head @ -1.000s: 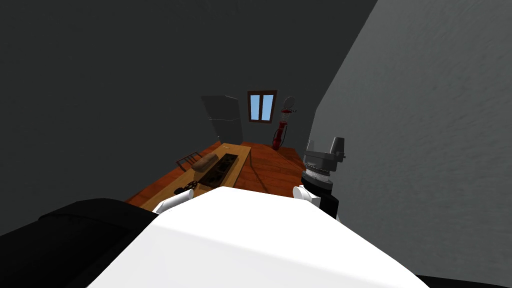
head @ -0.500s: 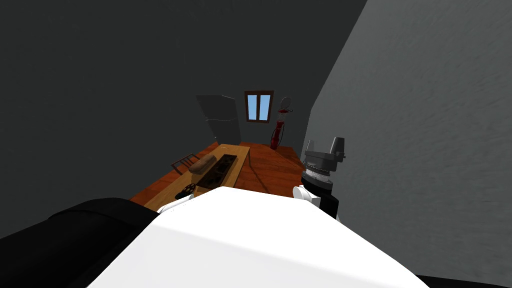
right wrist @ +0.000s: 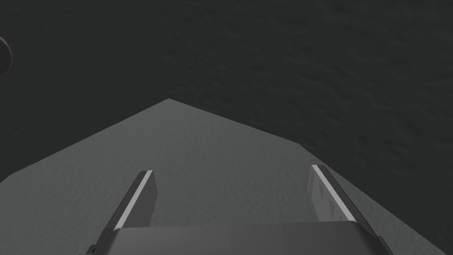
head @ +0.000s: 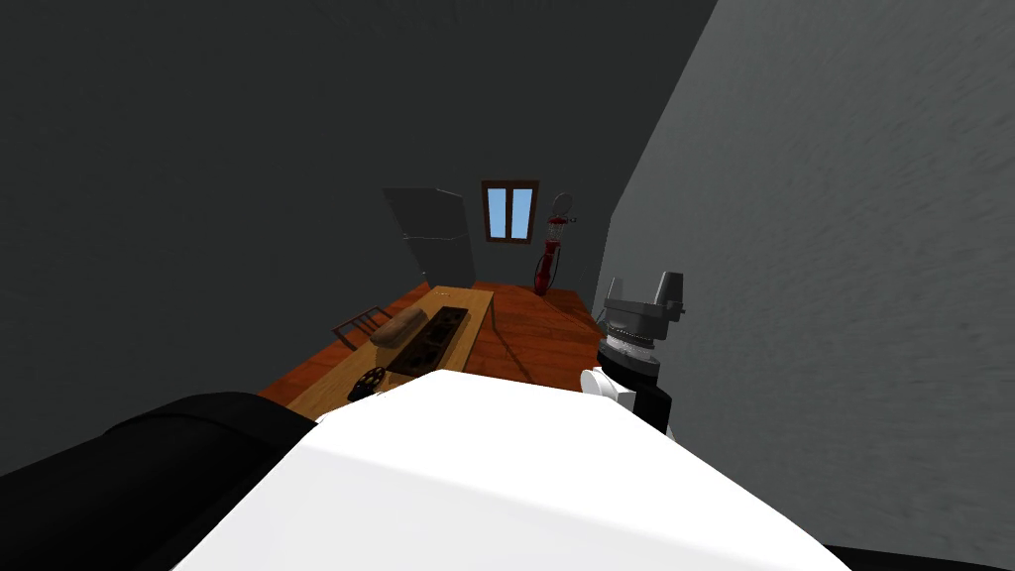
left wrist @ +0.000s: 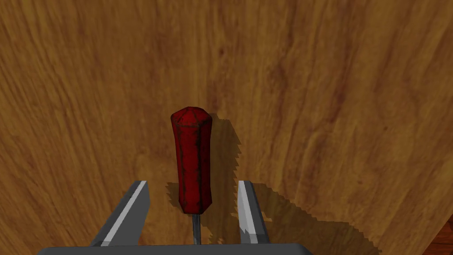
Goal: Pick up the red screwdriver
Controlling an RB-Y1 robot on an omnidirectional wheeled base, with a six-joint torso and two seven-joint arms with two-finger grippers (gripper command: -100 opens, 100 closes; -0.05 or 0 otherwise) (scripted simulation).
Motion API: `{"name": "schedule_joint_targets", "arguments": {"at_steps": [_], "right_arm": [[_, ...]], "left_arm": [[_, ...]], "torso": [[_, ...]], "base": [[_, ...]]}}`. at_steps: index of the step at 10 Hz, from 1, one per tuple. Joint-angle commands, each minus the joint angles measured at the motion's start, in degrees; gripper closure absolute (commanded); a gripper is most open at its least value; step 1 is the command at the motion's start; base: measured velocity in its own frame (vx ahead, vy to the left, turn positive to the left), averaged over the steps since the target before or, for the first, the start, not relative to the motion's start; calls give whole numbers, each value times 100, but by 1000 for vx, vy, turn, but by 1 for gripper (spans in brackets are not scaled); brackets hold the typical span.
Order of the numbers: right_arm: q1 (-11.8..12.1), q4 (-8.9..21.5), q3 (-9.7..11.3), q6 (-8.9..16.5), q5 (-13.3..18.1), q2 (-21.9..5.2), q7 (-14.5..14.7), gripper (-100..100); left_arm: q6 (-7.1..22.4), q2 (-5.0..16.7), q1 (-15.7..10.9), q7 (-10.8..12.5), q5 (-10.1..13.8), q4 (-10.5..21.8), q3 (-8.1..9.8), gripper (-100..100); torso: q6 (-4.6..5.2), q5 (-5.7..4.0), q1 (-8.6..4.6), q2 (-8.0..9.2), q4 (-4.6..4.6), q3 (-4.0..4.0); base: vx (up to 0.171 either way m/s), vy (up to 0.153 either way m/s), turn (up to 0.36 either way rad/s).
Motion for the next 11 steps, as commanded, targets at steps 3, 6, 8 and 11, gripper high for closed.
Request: {"name": "schedule_joint_targets", "arguments": {"at_steps": [3,6,8,11], "right_arm": [[0,0,0,0,0,0,0,0],[0,0,0,0,0,0,0,0],[0,0,0,0,0,0,0,0],[1,0,0,0,0,0,0,0]], "left_arm": [[4,-4,0,1,3,0,-2,100],[104,-52,-286,-286,-236,167,284,100],[203,-109,-518,-568,-472,341,566,100],[301,-167,-896,-1054,-721,514,1064,100]], "torso": [[1,1,5,-1,0,-1],[0,1,7,-1,0,-1],[-1,-2,4,-7,-2,-4],[-6,-7,-13,-10,-5,-7]], "base": [[0,0,0],[4,-4,52],[21,-26,135],[20,-46,119]]}}
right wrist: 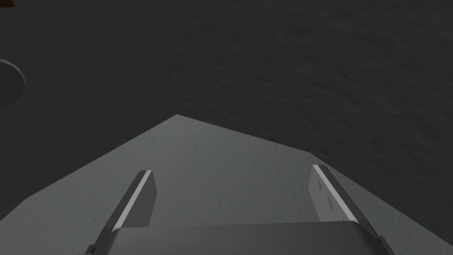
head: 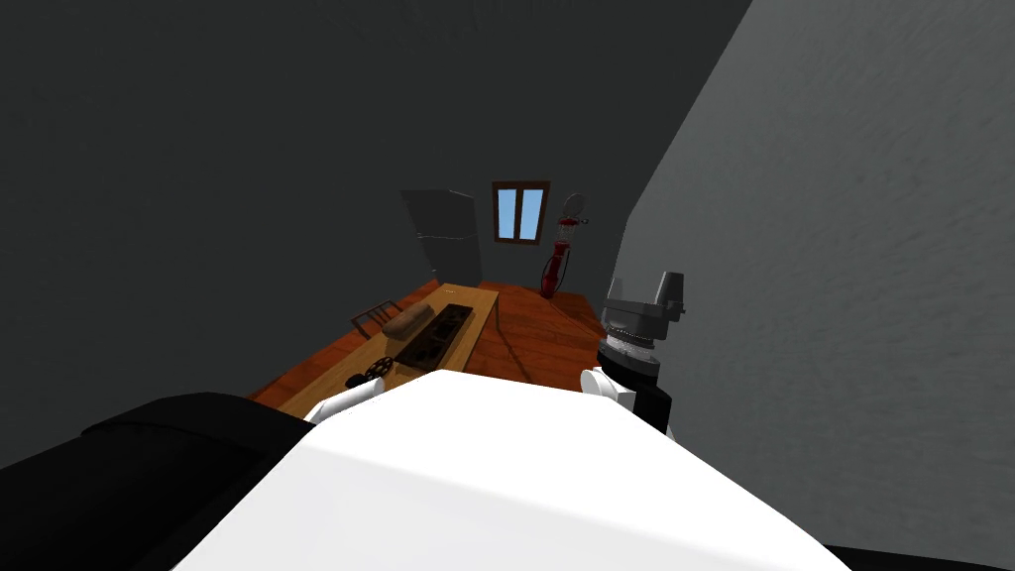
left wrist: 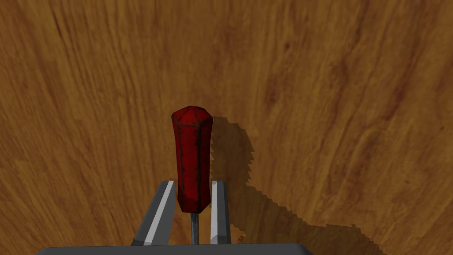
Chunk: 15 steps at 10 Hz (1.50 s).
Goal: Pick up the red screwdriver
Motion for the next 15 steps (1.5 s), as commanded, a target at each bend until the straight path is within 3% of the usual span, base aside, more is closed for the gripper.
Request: {"name": "schedule_joint_targets", "arguments": {"at_steps": [1,2,3,4,5,6,7,8,9,10,11,12,13,14,15], "right_arm": [[0,0,0,0,0,0,0,0],[1,0,0,0,0,0,0,0],[0,0,0,0,0,0,0,0],[0,0,0,0,0,0,0,0],[0,0,0,0,0,0,0,0],[0,0,0,0,0,0,0,0],[0,0,0,0,0,0,0,0],[0,0,0,0,0,0,0,0],[0,0,0,0,0,0,0,0],[0,0,0,0,0,0,0,0],[0,0,0,0,0,0,0,0],[0,0,0,0,0,0,0,0],[0,0,0,0,0,0,0,0],[0,0,0,0,0,0,0,0],[0,0,0,0,0,0,0,0]], "left_arm": [[125,-108,-286,-286,-286,127,286,100],[125,-108,-376,-456,-316,127,458,100],[125,-108,-376,-528,-316,127,458,100],[224,-166,-665,-751,-558,301,715,100],[224,-166,-678,-902,-558,301,822,100],[323,-223,-913,-1068,-800,474,1018,100],[323,-223,-980,-1232,-800,474,1185,100],[323,-223,-980,-1302,-800,474,1185,100],[421,-280,-1244,-1510,-1043,648,1439,100],[421,-280,-1282,-1661,-1043,648,1548,100],[520,-337,-1517,-1828,-1285,822,1749,100],[520,-337,-1583,-1993,-1285,822,1911,100],[520,-337,-1583,-2076,-1285,822,1911,100],[618,-394,-1850,-2286,-1527,995,2169,100],[618,-394,-1885,-2441,-1527,995,2274,100]], "torso": [[0,0,0,0,0,0],[-6,3,-2,-3,-3,-3],[-3,2,0,-1,-2,-1],[-1,3,5,4,-1,1],[-8,5,4,3,-3,0],[-6,4,2,5,-3,1],[-7,5,-3,4,-4,0],[-5,3,-1,3,-2,0],[-3,6,8,5,-2,1],[-7,8,6,3,-4,0],[-6,8,5,4,-4,0],[-9,10,1,2,-5,-1],[-4,8,1,1,-3,-1],[-2,9,9,4,-2,1],[-8,12,8,5,-4,0]], "base": [[29,-44,152],[20,-41,85],[5,-20,-10],[17,-29,144],[12,-39,96],[14,-53,134],[16,-47,98],[9,-18,10],[17,-31,129],[14,-38,106],[19,-47,175],[19,-48,86],[5,-23,-11],[7,-31,149],[9,-40,100]]}}
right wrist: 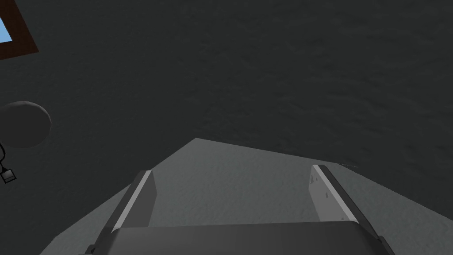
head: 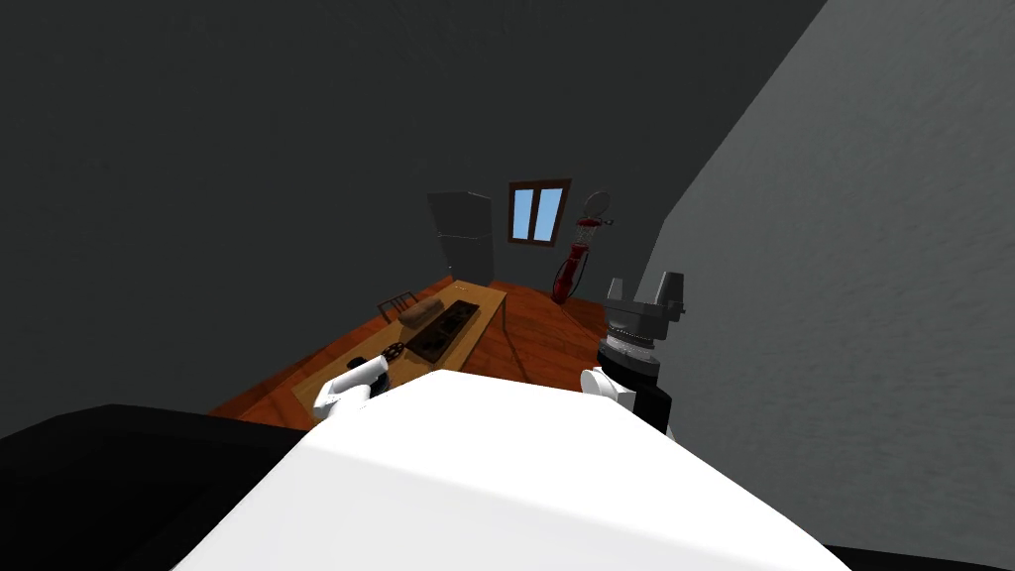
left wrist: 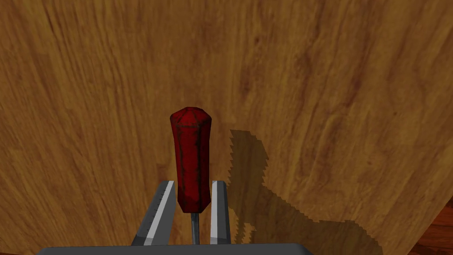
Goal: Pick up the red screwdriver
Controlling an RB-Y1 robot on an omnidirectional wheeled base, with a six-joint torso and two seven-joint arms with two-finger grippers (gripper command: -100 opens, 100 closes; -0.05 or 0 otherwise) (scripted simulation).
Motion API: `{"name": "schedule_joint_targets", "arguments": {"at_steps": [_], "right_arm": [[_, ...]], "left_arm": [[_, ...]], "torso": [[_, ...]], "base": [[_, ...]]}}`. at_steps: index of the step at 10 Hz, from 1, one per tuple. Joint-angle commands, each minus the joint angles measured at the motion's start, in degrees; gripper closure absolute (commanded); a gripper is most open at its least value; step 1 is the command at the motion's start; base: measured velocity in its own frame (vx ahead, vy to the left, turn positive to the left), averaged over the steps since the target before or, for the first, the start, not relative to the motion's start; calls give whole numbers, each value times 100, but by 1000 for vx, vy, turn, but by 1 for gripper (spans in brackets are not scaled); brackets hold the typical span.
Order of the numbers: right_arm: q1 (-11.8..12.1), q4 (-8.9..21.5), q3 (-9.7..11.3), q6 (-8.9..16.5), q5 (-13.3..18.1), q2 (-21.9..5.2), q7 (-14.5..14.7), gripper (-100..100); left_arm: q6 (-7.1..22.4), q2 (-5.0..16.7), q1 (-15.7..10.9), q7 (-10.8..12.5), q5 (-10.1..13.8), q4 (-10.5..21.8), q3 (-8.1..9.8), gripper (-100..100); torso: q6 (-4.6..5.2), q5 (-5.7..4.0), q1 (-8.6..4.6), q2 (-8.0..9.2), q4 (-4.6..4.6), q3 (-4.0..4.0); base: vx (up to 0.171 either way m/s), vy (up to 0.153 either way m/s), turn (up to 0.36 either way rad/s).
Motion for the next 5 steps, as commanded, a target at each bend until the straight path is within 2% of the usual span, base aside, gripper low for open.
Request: {"name": "schedule_joint_targets", "arguments": {"at_steps": [1,2,3,4,5], "right_arm": [[0,0,0,0,0,0,0,0],[0,0,0,0,0,0,0,0],[0,0,0,0,0,0,0,0],[0,0,0,0,0,0,0,0],[0,0,0,0,0,0,0,0]], "left_arm": [[109,-61,-286,-286,-276,216,286,100],[109,-61,-361,-448,-276,216,449,100],[109,-61,-361,-531,-276,216,449,100],[107,-58,-336,-455,-264,214,420,100],[111,-59,-341,-480,-265,216,427,0]], "torso": [[0,0,0,0,0,0],[-2,3,-5,0,-1,0],[1,1,-3,-2,0,-1],[4,1,6,-2,1,-1],[3,2,13,0,0,0]], "base": [[6,-51,141],[10,-49,93],[9,-23,7],[3,-7,-4],[0,0,0]]}}
